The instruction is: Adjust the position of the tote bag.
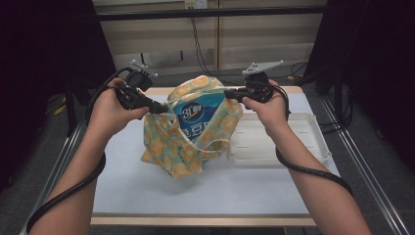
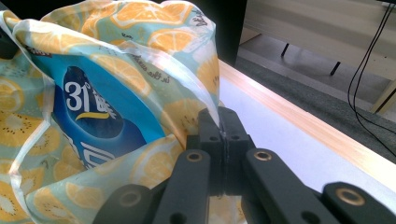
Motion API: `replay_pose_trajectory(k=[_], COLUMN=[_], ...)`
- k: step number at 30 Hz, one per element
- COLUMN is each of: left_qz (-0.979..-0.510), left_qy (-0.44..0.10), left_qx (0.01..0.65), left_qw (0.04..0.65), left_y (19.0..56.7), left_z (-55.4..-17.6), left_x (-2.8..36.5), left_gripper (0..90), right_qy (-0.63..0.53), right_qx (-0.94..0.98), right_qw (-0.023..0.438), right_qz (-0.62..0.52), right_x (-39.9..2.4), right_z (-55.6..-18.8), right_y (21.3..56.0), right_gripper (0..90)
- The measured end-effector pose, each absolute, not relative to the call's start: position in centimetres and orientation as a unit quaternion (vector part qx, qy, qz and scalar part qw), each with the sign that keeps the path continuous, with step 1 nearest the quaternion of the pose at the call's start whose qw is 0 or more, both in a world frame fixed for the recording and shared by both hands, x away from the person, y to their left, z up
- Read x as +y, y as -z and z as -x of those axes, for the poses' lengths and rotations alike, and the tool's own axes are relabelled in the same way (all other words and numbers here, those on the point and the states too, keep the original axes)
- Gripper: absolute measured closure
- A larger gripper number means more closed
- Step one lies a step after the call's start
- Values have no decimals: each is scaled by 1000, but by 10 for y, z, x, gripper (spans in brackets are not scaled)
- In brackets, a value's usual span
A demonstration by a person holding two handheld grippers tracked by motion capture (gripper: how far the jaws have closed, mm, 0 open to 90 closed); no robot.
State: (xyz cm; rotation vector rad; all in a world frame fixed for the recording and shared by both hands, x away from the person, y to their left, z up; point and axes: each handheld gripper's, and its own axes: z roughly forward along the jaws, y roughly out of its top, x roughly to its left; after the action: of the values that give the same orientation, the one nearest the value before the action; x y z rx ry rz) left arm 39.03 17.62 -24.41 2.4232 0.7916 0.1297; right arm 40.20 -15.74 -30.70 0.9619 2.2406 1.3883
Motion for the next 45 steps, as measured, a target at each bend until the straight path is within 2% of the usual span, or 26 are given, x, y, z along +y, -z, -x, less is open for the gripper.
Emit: replay_pose_trajectory(k=[3, 4, 8, 16, 23, 25, 28, 37, 45], left_qz=[-911, -899, -907, -891, -901, -890, -900, -890, -895], left_qy=[-50, -52, -48, -39, -49, -51, -60, -56, -56], left_qx=[292, 313, 302, 320, 309, 328, 319, 346, 343], left_qw=[288, 300, 290, 320, 299, 312, 293, 294, 279], left_y=[242, 242, 241, 235, 231, 231, 228, 250, 270], left_z=[-390, -389, -391, -390, -390, -388, -390, -395, -396], left_x=[178, 177, 182, 192, 198, 198, 205, 214, 213], left_gripper=[849, 853, 851, 865, 887, 890, 894, 894, 894], right_qy=[-486, -484, -487, -489, -492, -492, -494, -494, -499], right_qx=[789, 790, 788, 789, 789, 790, 789, 792, 788], right_qw=[168, 169, 165, 158, 156, 155, 155, 144, 133], right_qz=[-338, -337, -337, -337, -333, -332, -330, -329, -335], right_x=[-157, -157, -158, -159, -157, -156, -157, -150, -149], right_z=[-402, -402, -402, -403, -404, -403, -404, -405, -408], right_y=[308, 308, 309, 312, 312, 312, 312, 325, 345], right_gripper=[900, 900, 900, 897, 897, 897, 897, 897, 894])
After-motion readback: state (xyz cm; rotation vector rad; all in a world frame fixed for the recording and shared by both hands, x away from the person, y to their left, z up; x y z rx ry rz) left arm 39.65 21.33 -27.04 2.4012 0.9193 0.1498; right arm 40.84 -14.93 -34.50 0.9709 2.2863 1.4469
